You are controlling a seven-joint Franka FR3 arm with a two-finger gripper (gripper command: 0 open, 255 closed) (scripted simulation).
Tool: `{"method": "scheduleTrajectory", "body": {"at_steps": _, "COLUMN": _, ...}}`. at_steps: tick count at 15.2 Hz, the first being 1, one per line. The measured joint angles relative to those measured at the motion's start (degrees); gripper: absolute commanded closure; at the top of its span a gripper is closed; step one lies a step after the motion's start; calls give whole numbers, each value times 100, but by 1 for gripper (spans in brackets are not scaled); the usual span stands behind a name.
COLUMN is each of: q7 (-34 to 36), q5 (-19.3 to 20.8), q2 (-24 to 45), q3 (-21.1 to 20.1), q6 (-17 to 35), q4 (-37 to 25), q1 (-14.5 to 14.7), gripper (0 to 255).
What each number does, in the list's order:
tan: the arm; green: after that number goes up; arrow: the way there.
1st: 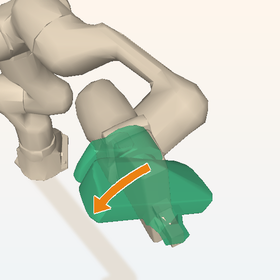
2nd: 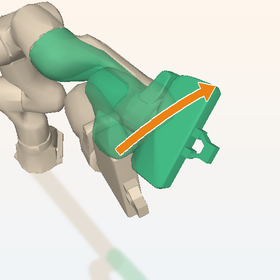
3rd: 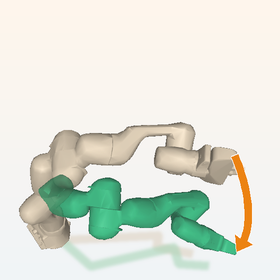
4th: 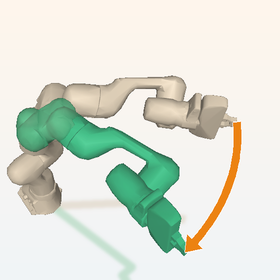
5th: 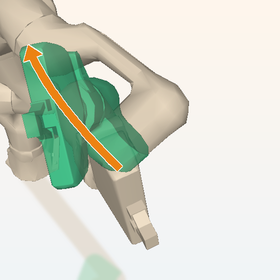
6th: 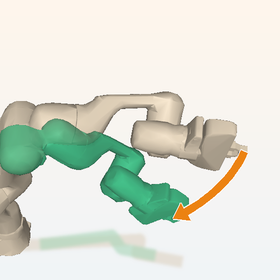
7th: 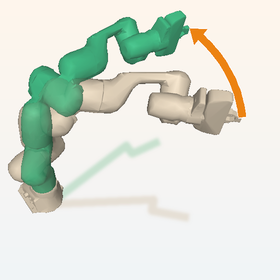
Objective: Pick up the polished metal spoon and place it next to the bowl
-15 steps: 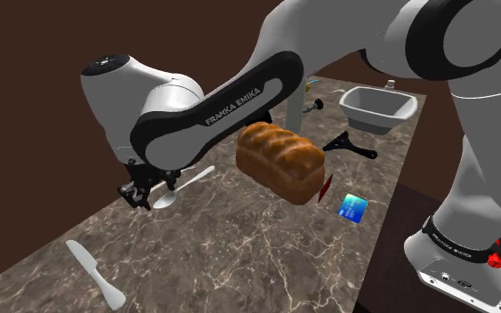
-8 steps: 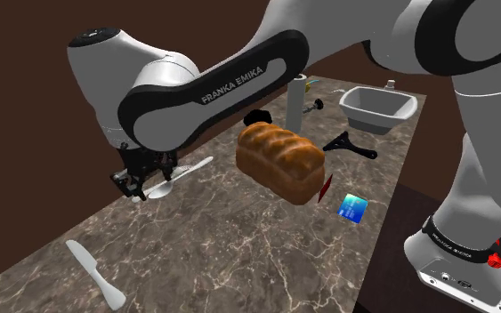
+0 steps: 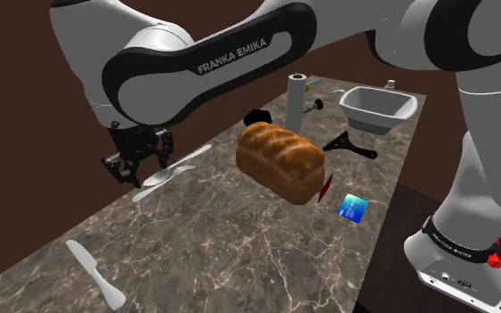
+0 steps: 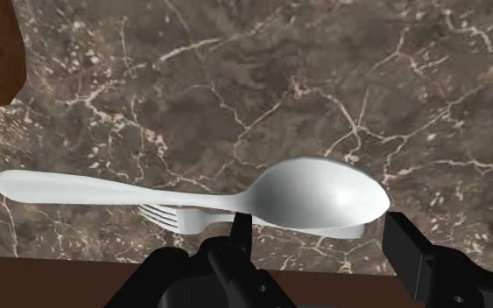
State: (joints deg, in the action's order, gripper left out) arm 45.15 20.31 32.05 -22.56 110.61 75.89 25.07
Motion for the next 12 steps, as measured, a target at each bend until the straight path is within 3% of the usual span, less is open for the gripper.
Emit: {"method": "scheduleTrajectory", "body": {"at_steps": 12, "q7": -178, "q5": -59, "q2": 16, "q3": -31, "q6": -945, "q4": -992, "q1": 141, "gripper": 255}}
